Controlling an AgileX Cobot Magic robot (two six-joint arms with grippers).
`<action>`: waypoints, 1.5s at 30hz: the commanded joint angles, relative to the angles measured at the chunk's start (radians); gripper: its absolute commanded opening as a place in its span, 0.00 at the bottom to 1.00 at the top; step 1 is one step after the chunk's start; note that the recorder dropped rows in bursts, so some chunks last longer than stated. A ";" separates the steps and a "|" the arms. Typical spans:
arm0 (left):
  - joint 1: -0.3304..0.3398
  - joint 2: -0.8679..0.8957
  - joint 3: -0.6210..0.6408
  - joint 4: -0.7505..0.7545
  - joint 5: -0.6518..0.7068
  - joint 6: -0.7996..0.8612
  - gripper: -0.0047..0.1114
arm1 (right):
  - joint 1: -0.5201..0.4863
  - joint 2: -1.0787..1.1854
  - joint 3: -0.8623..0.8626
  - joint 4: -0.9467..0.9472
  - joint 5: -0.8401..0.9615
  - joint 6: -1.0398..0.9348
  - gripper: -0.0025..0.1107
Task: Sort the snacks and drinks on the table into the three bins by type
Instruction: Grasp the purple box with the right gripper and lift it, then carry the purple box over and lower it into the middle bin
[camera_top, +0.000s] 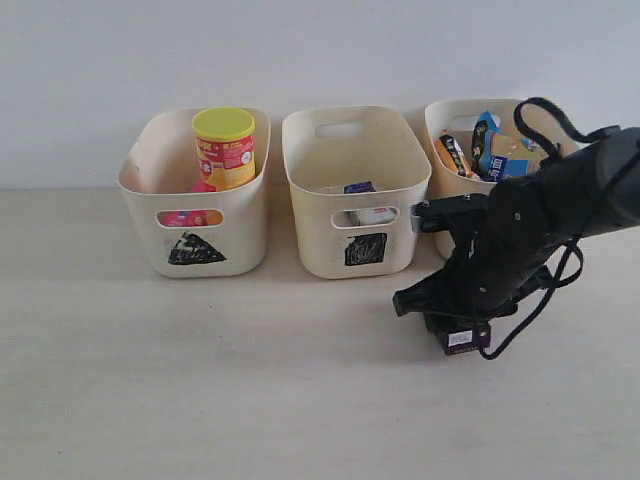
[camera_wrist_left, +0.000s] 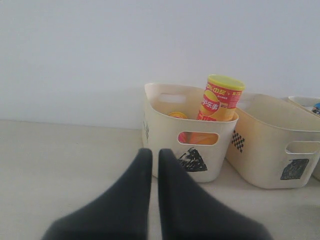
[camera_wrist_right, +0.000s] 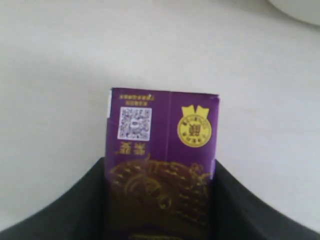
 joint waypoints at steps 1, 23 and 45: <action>0.001 -0.006 0.003 0.000 0.001 -0.013 0.08 | -0.001 -0.112 0.001 0.003 0.074 -0.067 0.03; 0.001 -0.006 0.003 0.000 0.001 -0.013 0.08 | -0.001 -0.264 -0.421 0.078 0.289 -0.281 0.03; 0.001 -0.006 0.003 0.000 0.001 -0.013 0.08 | -0.001 0.307 -0.835 0.084 -0.040 -0.207 0.03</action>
